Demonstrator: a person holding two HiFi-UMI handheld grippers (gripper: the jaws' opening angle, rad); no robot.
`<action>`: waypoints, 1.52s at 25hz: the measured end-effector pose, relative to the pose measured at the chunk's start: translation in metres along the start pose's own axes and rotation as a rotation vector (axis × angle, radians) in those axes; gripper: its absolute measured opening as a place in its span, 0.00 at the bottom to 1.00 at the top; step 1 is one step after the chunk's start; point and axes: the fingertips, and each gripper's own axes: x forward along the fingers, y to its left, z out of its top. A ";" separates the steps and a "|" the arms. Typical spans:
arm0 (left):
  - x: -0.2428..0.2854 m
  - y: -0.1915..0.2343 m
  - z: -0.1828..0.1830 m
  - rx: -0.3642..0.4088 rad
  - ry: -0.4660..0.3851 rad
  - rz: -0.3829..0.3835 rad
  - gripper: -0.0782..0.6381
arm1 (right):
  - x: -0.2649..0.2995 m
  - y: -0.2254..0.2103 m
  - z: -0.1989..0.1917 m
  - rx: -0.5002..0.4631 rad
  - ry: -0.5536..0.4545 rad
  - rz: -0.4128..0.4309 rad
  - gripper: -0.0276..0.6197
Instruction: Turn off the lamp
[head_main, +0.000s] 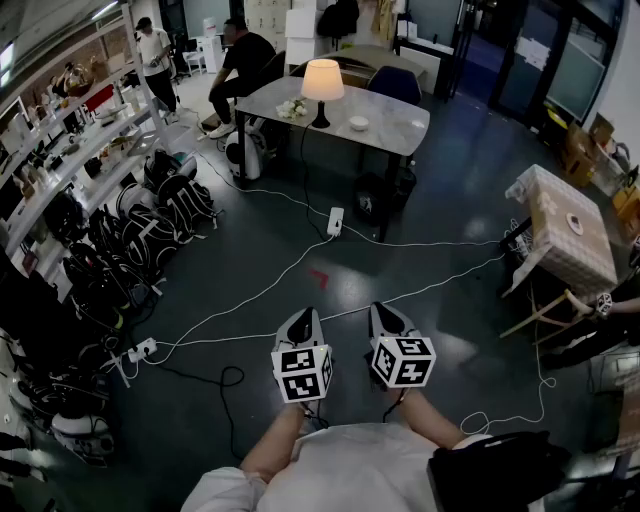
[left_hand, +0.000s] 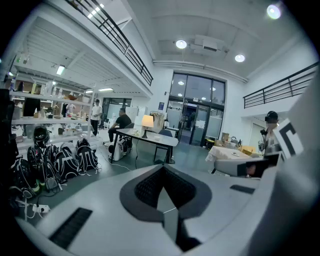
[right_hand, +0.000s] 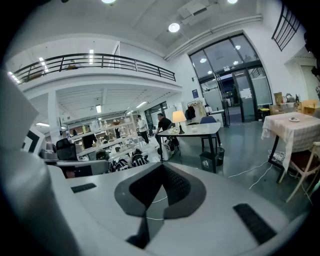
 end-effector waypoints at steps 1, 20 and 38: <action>0.002 0.001 0.001 0.001 -0.002 0.000 0.10 | 0.001 0.000 0.000 -0.001 0.000 -0.001 0.04; 0.025 0.060 0.020 -0.001 -0.013 -0.019 0.10 | 0.049 0.017 0.001 -0.011 0.023 -0.065 0.04; 0.074 0.154 0.029 0.000 0.027 -0.041 0.10 | 0.121 0.014 -0.007 0.056 0.078 -0.200 0.04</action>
